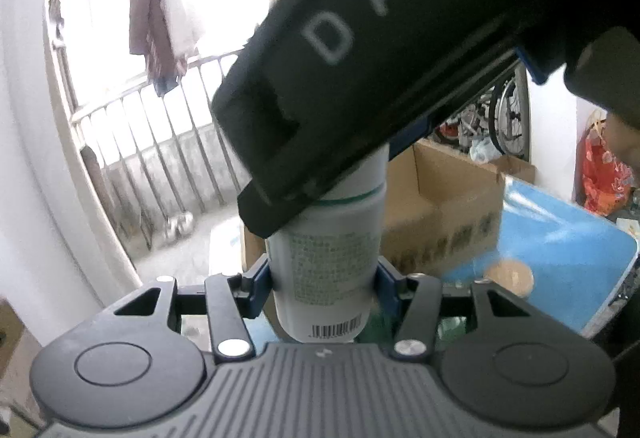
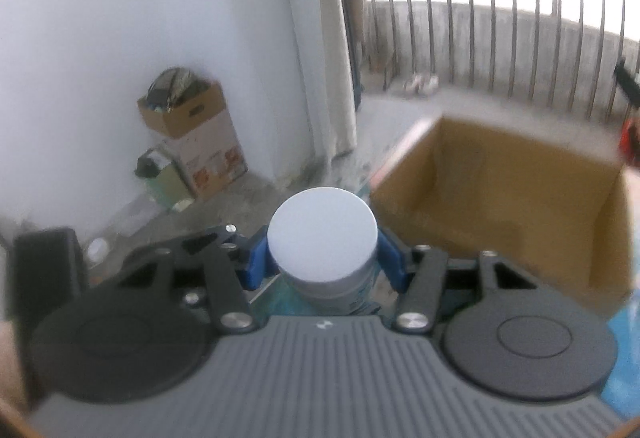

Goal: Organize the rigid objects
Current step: 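Lift the white bottle with the left tool and carry it into the box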

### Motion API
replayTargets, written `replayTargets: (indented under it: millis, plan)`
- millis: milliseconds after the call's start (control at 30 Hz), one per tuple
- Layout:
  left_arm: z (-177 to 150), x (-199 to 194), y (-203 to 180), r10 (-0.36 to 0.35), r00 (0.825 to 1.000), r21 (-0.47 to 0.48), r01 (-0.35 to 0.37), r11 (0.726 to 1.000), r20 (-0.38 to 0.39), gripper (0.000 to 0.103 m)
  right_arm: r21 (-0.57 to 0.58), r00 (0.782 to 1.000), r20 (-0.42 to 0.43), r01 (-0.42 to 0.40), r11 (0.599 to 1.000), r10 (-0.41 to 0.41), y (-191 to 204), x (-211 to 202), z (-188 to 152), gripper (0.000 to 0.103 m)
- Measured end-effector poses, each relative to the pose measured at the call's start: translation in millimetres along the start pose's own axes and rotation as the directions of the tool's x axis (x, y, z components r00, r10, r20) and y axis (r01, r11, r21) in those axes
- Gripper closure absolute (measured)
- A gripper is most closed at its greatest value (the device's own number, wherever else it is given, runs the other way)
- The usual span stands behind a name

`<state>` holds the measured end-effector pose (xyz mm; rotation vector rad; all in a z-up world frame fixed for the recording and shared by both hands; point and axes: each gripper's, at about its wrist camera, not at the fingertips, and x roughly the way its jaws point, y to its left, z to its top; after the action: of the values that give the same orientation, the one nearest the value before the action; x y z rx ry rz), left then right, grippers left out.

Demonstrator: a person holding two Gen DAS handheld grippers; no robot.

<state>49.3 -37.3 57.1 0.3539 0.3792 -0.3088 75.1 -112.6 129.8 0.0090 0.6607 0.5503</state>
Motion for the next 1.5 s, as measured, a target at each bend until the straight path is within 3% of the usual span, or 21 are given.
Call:
replayTargets:
  millis: [133,267,667,967,1100,1333,1500]
  plan:
    - [38.5,19.7,8.6,-0.027,0.999,0.036,0.026,0.999,0.025,0.049,-0.006,0.998,0.054,0.014,1.0,-0.014,-18.5,-15.8,35.2,0.05]
    - [69.9,60.3,19.7,-0.104,0.995,0.04,0.104,0.994,-0.011,0.049,0.011,0.998,0.048,0.039,0.999,-0.04,-54.1,-13.0,70.8,0.051]
    - [105.1,181.1,10.3,-0.201,0.976,0.095,0.209,0.973,-0.089,0.049,0.14,0.998,-0.015,0.069,0.988,-0.067,-187.9,36.8,128.5,0.051]
    - [105.1,263.8,11.7,-0.249,0.942,0.06,0.269,0.961,-0.223,0.048,0.174,0.99,-0.098,0.114,0.978,-0.098,-245.5,110.4,128.5,0.052]
    - [99.6,288.2,23.5,-0.255,0.926,0.029,0.274,0.961,-0.277,0.039,0.203,0.986,-0.133,0.125,0.971,-0.099,-260.1,144.4,129.1,0.052]
    - [94.8,305.9,38.7,-0.255,0.904,-0.018,0.265,0.964,-0.342,0.04,0.199,0.969,-0.219,0.157,0.967,-0.113,-278.3,205.8,118.0,0.052]
    - [92.8,298.2,43.6,-0.243,0.91,-0.02,0.252,0.968,-0.335,0.043,0.178,0.958,-0.265,0.158,0.971,-0.108,-280.8,236.9,106.0,0.052]
